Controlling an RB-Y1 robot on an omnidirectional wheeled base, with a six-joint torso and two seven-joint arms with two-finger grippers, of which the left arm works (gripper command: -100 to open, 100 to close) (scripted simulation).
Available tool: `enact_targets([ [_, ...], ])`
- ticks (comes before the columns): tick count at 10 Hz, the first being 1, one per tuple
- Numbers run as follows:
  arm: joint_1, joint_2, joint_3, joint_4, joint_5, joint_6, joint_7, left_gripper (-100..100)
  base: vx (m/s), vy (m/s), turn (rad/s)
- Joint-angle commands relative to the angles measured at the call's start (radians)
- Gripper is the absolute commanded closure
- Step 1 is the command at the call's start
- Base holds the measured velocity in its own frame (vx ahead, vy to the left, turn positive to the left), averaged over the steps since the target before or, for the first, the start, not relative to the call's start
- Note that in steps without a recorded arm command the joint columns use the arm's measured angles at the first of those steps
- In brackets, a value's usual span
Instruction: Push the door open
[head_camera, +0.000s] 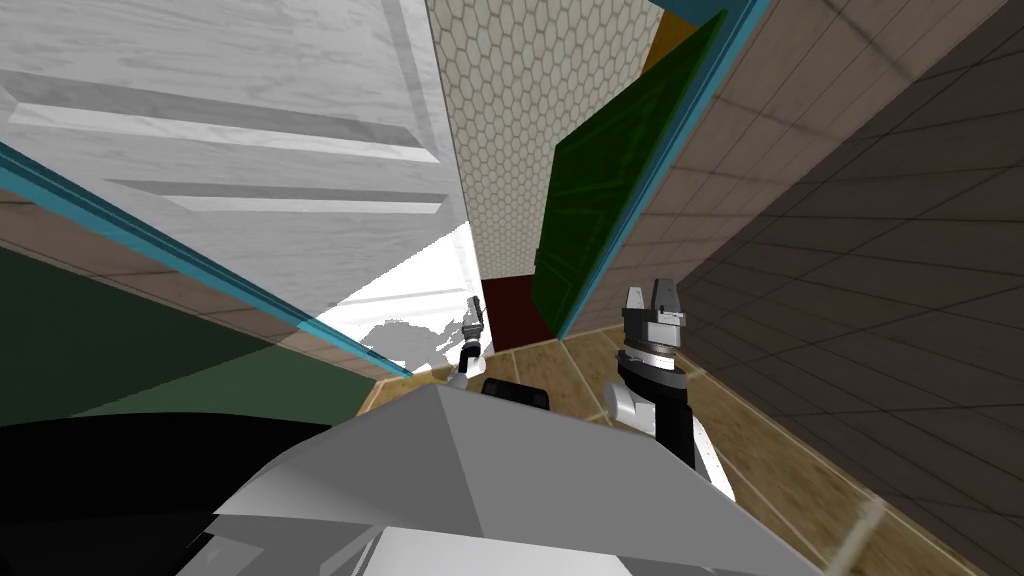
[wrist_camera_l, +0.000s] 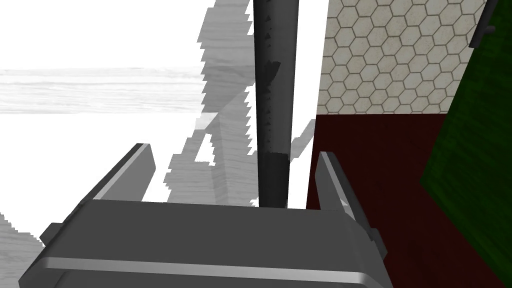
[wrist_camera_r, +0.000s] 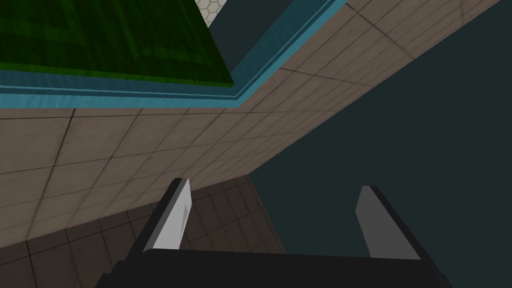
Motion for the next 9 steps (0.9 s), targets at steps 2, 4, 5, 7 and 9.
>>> enact_targets([
  [2, 0.000, 0.007, 0.003, 0.007, 0.003, -0.004, 0.008, -100, 0.189, 0.069, -0.028],
  [4, 0.001, -0.009, 0.005, 0.010, 0.005, -0.006, 0.013, -100, 0.186, 0.064, -0.025],
  [5, 0.001, -0.026, 0.006, 0.011, 0.006, -0.007, 0.015, -100, 0.205, 0.073, -0.016],
  [7, 0.004, -0.017, 0.006, -0.002, 0.006, 0.002, 0.009, 100, 0.036, 0.016, 0.008],
  [9, 0.004, -0.017, 0.006, -0.002, 0.006, 0.002, 0.009, 100, -0.024, -0.020, -0.024],
])
